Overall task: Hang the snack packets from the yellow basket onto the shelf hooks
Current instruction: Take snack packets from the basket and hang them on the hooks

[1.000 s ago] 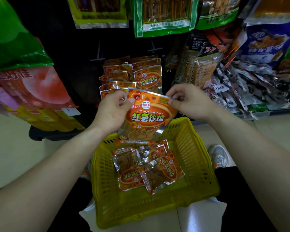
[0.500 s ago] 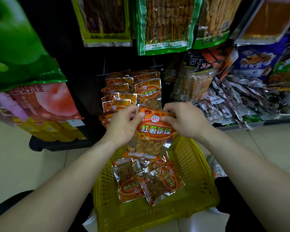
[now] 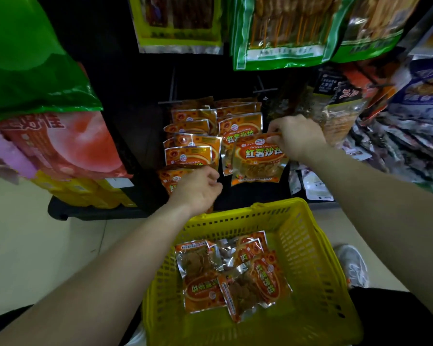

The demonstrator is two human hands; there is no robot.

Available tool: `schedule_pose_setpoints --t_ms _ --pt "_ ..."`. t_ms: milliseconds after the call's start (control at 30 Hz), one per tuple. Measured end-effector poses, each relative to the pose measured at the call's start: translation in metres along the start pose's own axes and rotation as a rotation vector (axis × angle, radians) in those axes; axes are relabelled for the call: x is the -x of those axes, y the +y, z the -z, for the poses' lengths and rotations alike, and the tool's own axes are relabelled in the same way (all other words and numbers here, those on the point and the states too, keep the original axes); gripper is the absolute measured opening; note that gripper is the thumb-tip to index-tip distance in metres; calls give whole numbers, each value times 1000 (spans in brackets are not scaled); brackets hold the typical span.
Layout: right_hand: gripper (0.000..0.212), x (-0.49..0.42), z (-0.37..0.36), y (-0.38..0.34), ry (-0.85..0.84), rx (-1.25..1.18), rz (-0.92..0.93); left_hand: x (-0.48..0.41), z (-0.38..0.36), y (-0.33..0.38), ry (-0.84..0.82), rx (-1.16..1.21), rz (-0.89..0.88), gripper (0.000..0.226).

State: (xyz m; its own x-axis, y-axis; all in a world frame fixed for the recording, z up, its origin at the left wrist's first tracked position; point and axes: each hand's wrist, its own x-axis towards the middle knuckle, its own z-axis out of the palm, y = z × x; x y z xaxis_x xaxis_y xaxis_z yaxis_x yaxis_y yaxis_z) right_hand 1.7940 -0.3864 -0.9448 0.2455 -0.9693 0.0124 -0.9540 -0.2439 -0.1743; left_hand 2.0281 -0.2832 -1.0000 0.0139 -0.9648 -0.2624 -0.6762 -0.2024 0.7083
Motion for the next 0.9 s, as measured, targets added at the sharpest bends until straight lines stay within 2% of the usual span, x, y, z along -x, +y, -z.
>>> schedule_pose_setpoints --t_ms 333,467,633,800,900 --pt "28 -78 -94 3 -67 -8 22 -110 -111 -24 -181 -11 71 43" --pt "27 -100 -112 10 -25 -25 49 -143 -133 -32 -147 47 94 55" --pt "26 -121 -117 21 15 40 -1 -162 -148 -37 -17 112 64 46" --pt "24 -125 -126 20 1 31 -17 -164 -156 -41 -65 123 84 61" --pt "26 -127 -131 15 -28 0 -2 -168 -154 -44 -85 118 126 60"
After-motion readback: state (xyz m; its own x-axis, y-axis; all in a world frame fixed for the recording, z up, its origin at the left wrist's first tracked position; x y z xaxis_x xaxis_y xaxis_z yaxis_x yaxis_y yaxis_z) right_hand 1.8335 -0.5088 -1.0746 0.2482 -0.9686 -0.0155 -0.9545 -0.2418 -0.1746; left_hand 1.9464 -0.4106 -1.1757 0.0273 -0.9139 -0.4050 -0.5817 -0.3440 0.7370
